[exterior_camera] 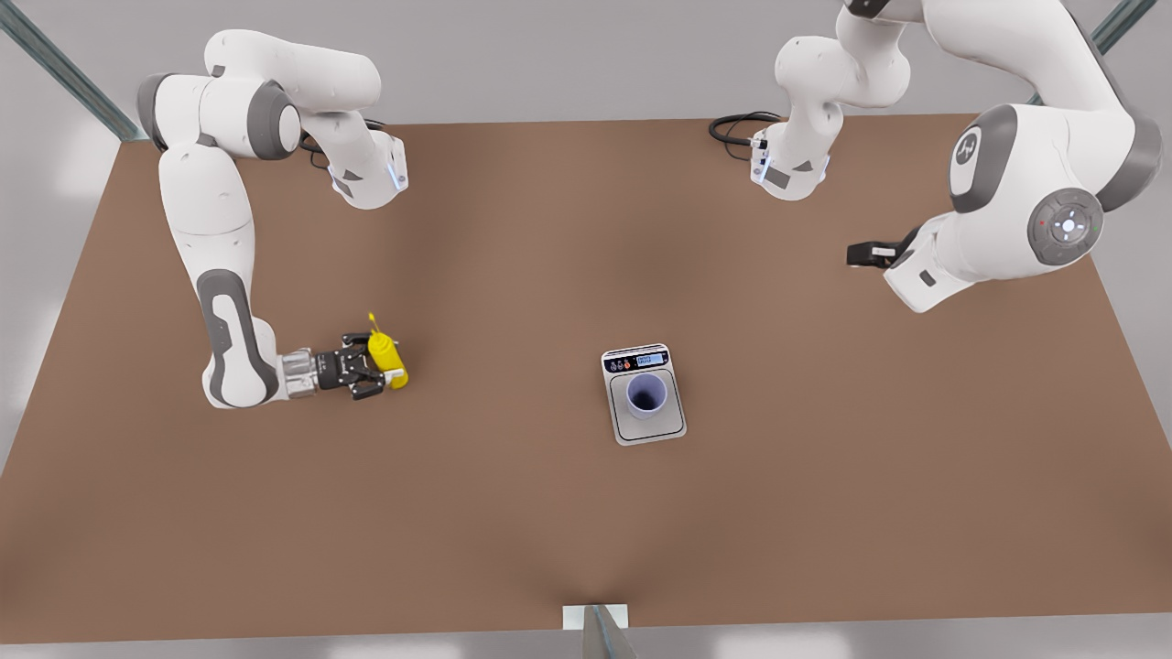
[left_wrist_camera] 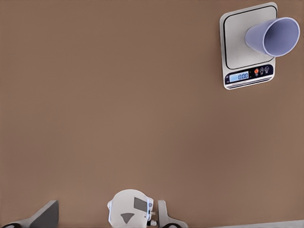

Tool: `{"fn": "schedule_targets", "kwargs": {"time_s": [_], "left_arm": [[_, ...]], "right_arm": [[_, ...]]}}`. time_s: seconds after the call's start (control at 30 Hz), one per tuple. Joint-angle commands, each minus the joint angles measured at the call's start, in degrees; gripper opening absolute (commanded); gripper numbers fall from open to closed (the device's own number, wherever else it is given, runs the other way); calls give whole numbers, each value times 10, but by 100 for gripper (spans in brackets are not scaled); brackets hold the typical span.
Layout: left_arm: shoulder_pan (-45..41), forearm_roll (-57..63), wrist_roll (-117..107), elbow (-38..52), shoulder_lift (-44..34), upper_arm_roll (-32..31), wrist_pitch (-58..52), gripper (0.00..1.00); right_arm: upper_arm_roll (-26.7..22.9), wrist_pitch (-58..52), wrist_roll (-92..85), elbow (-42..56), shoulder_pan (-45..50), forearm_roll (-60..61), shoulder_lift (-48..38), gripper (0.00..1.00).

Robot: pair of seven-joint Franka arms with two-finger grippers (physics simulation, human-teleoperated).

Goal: Move cup to the weight, pick up sauce bottle, pour sauce

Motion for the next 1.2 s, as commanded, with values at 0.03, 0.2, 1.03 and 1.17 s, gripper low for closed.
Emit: {"fn": "schedule_targets", "kwargs": {"time_s": [0.03,0.2,1.03,1.17], "left_arm": [[0,0,0,0,0,0,0,100],[0,1,0,1,1,0,0,100],[0,-1,1,1,2,-1,1,100],[0,-5,1,1,2,-1,1,100]], "right_arm": [[0,-1,-5,1,-1,0,-2,21],[-1,-14,15,25,0,1,-14,21],[336,419,917,280,135,-627,-64,21],[337,459,962,364,155,-665,-4,21]]}}
